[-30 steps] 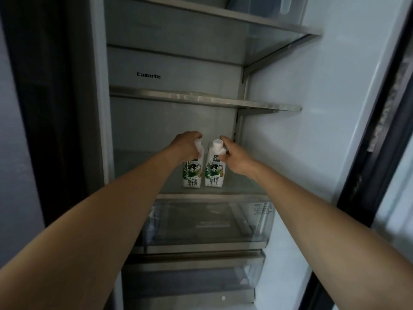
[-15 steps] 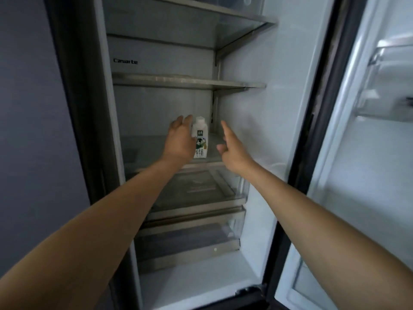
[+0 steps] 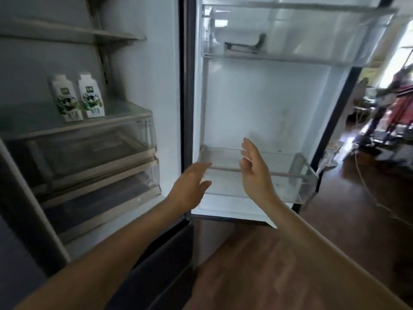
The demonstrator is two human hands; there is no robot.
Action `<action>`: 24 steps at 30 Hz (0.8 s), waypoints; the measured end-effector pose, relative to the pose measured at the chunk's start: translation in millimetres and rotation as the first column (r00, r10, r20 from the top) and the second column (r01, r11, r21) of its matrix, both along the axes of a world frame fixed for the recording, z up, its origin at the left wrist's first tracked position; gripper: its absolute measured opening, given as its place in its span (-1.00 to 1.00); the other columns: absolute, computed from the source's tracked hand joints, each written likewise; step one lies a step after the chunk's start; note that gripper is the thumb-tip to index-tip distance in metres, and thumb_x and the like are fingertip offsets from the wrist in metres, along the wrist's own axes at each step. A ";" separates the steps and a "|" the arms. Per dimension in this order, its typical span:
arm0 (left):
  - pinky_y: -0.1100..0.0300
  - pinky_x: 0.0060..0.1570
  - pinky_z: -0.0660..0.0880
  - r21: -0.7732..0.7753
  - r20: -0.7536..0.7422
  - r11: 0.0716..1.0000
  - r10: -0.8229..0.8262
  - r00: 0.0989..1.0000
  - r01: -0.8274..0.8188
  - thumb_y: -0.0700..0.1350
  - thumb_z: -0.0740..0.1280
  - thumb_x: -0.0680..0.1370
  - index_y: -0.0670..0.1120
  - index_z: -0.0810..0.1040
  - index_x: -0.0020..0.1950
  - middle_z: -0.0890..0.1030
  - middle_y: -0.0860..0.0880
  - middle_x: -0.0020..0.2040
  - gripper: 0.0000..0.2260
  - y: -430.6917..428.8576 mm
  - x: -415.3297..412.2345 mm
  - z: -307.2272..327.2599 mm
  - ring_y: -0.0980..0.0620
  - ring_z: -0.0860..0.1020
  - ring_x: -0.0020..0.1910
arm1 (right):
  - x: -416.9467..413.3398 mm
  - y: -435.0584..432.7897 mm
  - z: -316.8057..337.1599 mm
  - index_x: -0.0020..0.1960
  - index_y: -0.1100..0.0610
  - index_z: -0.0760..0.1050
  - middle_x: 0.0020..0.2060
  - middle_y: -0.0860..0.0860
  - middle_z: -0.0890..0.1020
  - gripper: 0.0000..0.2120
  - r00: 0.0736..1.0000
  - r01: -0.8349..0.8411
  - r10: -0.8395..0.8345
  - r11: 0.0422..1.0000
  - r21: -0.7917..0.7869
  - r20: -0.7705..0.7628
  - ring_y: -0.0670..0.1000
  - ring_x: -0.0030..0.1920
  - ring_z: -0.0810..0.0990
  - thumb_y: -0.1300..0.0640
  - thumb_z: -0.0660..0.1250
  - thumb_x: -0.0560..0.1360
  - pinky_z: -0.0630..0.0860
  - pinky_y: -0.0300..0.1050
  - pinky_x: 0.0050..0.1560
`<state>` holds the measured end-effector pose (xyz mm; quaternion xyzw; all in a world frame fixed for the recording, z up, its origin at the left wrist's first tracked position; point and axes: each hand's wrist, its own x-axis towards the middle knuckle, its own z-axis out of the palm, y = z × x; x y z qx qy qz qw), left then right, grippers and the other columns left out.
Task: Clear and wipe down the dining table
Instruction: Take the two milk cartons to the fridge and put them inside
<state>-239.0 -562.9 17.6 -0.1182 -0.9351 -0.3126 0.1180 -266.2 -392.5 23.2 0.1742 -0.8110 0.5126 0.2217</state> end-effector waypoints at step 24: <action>0.02 0.48 0.01 -0.266 -0.079 0.962 0.042 0.996 -0.061 -0.30 0.11 0.58 -0.02 0.38 0.39 0.42 -0.02 0.38 -0.60 206.1 -5.5 -16.7 0.00 0.34 0.40 | -1.6 262.3 -23.6 0.49 0.17 0.12 0.45 0.06 0.27 -0.54 0.968 0.166 -0.147 0.983 -0.080 0.202 0.01 0.42 0.29 0.20 0.10 0.62 0.26 -0.14 0.39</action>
